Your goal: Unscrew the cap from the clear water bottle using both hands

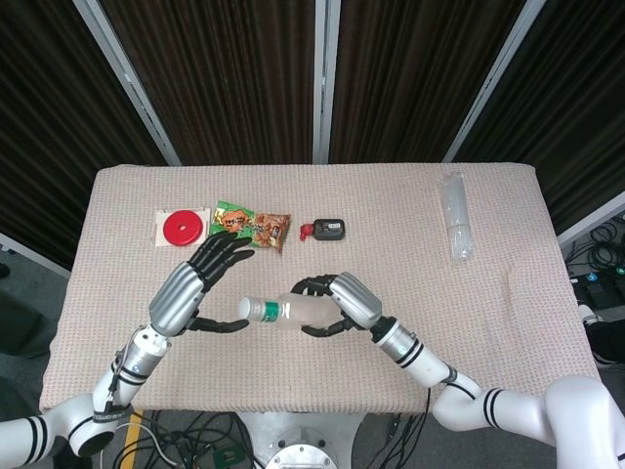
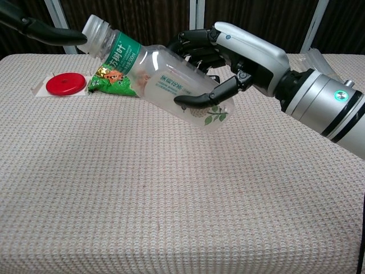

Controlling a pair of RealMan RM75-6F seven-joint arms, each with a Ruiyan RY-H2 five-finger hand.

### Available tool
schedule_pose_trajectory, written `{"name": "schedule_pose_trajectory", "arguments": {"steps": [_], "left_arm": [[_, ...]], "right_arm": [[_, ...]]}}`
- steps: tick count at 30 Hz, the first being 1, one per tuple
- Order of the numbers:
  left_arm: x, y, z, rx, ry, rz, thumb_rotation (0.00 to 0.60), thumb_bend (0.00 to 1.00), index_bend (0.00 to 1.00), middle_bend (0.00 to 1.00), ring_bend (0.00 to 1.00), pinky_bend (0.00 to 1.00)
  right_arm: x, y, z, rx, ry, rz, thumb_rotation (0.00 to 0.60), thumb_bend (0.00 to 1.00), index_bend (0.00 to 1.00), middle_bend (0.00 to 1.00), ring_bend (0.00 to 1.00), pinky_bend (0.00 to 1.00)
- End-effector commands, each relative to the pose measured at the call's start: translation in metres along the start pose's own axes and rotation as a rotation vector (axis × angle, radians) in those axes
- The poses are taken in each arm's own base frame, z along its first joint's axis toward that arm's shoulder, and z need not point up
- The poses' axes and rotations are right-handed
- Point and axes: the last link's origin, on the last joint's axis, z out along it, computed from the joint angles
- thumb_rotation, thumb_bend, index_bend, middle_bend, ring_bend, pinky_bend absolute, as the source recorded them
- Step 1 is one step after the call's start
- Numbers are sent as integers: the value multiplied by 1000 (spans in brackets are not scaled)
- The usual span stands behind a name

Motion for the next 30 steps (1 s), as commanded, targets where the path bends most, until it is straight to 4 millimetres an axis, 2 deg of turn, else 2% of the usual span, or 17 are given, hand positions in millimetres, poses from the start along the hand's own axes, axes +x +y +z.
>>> {"name": "schedule_pose_trajectory", "arguments": {"steps": [1, 15, 30], "left_arm": [[0, 2, 1, -9, -1, 0, 600, 0, 133, 68, 0, 0], [-2, 0, -2, 4, -18, 16, 600, 0, 133, 68, 0, 0], [-1, 4, 2, -13, -5, 7, 600, 0, 133, 68, 0, 0]], "right_arm": [[-1, 0, 1, -1, -1, 1, 600, 581, 690, 577, 487, 625], [4, 1, -1, 1, 18, 10, 600, 581, 691, 577, 487, 625], [-2, 1, 2, -2, -4, 8, 600, 580, 692, 578, 487, 626]]}}
